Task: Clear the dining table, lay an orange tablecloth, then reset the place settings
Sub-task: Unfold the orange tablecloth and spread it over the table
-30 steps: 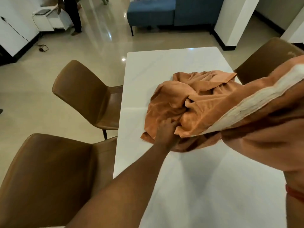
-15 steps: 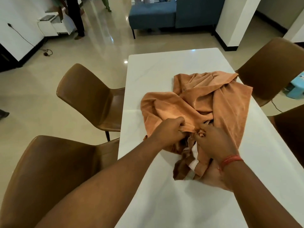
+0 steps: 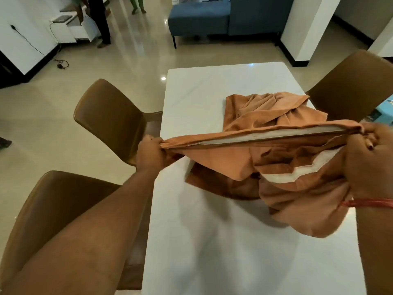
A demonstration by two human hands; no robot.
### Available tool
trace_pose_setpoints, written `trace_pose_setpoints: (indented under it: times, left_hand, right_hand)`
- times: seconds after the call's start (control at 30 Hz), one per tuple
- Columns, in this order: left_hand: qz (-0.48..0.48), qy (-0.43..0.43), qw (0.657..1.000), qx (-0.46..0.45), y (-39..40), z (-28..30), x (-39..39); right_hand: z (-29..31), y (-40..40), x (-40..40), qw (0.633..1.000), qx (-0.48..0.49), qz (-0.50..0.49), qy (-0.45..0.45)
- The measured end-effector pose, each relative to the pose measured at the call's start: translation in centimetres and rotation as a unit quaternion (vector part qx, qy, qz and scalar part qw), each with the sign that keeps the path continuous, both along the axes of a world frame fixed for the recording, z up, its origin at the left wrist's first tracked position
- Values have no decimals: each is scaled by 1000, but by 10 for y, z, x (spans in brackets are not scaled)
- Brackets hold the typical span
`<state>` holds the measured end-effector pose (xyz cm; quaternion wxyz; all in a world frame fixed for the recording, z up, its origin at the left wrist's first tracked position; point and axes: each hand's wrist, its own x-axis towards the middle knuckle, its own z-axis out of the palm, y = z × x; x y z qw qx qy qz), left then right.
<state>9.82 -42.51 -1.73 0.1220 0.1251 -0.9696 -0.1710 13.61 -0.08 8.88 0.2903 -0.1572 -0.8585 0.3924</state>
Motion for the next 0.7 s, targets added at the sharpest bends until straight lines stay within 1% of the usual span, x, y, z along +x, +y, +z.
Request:
trace_pose_setpoints:
  times: [0.1,0.13,0.17,0.2,0.23,0.27,0.3,0.33,0.37,0.4,0.43,0.5,0.53,0.6,0.7]
  left_hand:
    - [-21,-35,997,62,-6,-6,8]
    - [-38,-49,995,77,-6,-10,13]
    - [-63,-87,991,79,-7,-16,19]
    - [-95,-148,983,61,-8,-21,25]
    - [-121,-230,965,41,-12,-29,32]
    - [-130,-318,938,41,-14,-36,40]
    - [-114,-401,906,68,-16,-41,47]
    - [-98,-467,871,117,-14,-42,54]
    - [-93,-501,847,152,-9,-44,58]
    - [-111,-503,844,152,-4,-44,58]
    - [-147,-481,858,106,3,-45,51]
    - [-177,-379,908,24,19,-50,39]
    - [-190,-332,924,11,28,-51,34]
    - [-196,-278,939,40,45,-58,24]
    - [-175,-292,934,113,65,-74,13]
  right_hand:
    - [-12,4,1,1000,23,16,-5]
    - [-19,5,2,998,42,37,-35]
    - [-27,9,4,990,70,73,-95]
    - [-37,15,5,968,115,119,-190]
    - [-46,23,6,921,175,166,-308]
    - [-56,30,8,851,230,212,-421]
    - [-68,35,10,781,264,252,-506]
    - [-80,36,13,733,283,273,-555]
    - [-90,36,14,717,293,275,-570]
    - [-99,34,13,731,301,259,-555]
    - [-108,32,9,762,306,231,-523]
    - [-124,23,-6,824,293,188,-448]
    - [-131,18,-16,846,274,180,-420]
    - [-143,6,-41,869,238,178,-394]
    - [-158,-7,-85,872,208,186,-401]
